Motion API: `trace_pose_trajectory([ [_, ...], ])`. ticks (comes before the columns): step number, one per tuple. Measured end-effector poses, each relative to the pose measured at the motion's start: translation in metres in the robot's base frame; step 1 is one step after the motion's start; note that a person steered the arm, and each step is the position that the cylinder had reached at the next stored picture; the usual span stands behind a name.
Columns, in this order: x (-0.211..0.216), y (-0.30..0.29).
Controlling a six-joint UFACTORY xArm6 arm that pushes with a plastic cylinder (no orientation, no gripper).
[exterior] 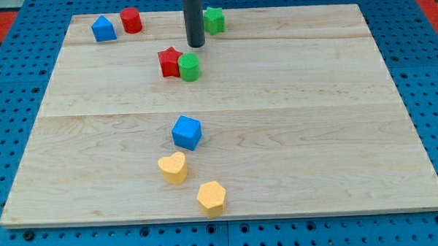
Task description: Point your arm at the center of the board
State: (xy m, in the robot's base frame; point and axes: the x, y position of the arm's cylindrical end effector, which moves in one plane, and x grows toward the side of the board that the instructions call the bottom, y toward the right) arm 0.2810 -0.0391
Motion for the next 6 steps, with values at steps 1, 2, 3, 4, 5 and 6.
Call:
trace_pose_trajectory([
  [1,0.000,0.011],
  [2,0.001,0.028],
  [3,0.024,0.068],
  [4,0.078,0.092],
  [5,0.124,0.097],
  [6,0.173,0.102],
])
